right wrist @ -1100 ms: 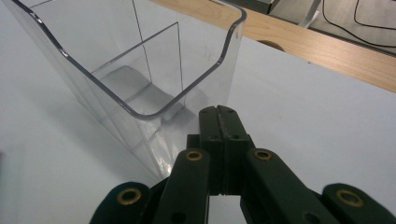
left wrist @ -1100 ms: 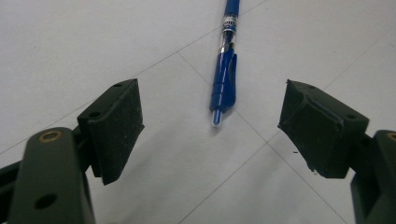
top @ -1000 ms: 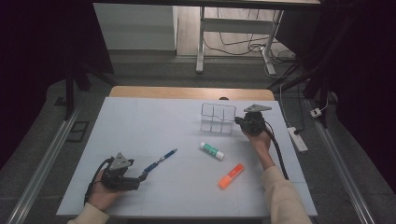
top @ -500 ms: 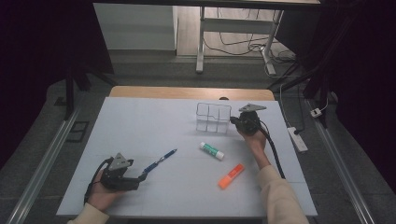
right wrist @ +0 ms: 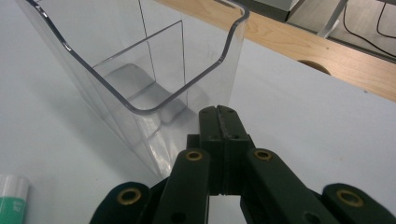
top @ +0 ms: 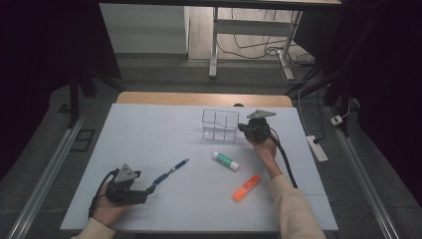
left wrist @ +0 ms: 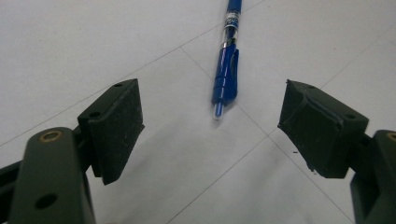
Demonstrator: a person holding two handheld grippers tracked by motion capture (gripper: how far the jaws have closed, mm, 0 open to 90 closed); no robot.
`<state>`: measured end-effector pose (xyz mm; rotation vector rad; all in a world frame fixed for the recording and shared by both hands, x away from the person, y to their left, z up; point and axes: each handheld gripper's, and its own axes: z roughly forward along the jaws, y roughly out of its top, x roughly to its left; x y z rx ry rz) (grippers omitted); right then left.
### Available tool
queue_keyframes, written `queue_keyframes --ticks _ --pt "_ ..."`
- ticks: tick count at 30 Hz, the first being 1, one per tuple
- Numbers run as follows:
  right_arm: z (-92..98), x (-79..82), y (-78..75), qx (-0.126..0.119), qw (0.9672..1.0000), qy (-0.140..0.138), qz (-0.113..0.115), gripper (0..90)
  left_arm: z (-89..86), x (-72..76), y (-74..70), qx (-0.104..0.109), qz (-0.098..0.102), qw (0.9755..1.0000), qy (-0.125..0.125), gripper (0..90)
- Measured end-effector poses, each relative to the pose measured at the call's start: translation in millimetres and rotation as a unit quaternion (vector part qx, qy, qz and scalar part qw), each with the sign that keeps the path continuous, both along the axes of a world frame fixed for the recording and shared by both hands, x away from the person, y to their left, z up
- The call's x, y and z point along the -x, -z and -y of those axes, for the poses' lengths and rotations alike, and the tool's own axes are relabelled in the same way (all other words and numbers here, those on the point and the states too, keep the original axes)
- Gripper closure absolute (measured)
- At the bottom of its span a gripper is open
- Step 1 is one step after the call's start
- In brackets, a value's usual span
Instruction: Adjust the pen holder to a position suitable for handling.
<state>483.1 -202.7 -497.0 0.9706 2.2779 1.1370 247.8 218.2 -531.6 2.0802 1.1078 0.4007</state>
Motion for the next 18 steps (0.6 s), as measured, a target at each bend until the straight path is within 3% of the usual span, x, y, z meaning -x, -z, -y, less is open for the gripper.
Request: queue_keyframes --ticks 5,8,18 --pt "-6.9 -3.9 2.6 -0.019 0.9998 0.006 -0.01 89.0 -1.1 2.2 -2.5 0.004 0.007 1.0 0.001 21.9" --pt "-11.2 -6.8 -0.6 -0.005 0.9999 0.009 -0.01 89.0 -0.8 3.2 -3.2 0.004 0.009 0.9999 0.007 21.8" --pt "-21.5 -13.2 -4.5 -0.012 0.9996 0.017 -0.018 89.0 -1.3 3.2 -3.3 0.008 0.011 0.9998 0.012 21.9"
